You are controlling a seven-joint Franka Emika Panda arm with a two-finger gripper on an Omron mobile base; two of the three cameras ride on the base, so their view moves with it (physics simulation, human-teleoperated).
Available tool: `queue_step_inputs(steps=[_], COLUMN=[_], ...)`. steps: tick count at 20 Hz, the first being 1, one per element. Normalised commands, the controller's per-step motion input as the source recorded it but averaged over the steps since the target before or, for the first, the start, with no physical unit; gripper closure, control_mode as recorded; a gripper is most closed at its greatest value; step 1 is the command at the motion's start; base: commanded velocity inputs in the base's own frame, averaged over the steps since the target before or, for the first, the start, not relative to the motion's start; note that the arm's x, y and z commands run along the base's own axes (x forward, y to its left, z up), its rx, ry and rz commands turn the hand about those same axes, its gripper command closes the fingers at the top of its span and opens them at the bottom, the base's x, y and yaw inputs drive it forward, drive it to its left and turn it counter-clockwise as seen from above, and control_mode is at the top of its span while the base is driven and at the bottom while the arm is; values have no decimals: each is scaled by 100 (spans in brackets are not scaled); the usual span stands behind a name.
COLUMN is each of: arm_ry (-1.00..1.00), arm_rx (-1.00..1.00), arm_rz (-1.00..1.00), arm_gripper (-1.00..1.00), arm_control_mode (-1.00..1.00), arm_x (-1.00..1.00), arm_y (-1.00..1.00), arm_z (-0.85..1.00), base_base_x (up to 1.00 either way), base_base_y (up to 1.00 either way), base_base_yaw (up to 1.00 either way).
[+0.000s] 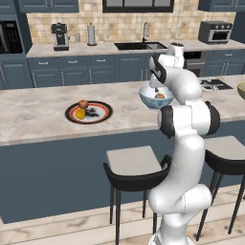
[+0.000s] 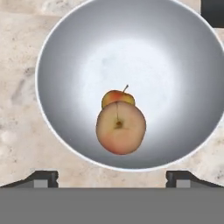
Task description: Take the fruits from the plate on the dining counter and place two fruits in each bowl.
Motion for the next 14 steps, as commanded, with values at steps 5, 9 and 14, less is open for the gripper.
queue_step_inputs(steps=[5,9,14], arm_ry=[2,8,7], arm_rx=[0,0,-3], arm_rz=[0,0,0], arm_gripper=[-100,-100,-100], arm_control_mode=[-100,-100,-100], arm_x=[-100,-100,-68], arm_y=[41,74,100], arm_z=[27,0,3], base_base_x=[0,0,0], base_base_y=[0,0,0], base_base_yaw=[0,0,0])
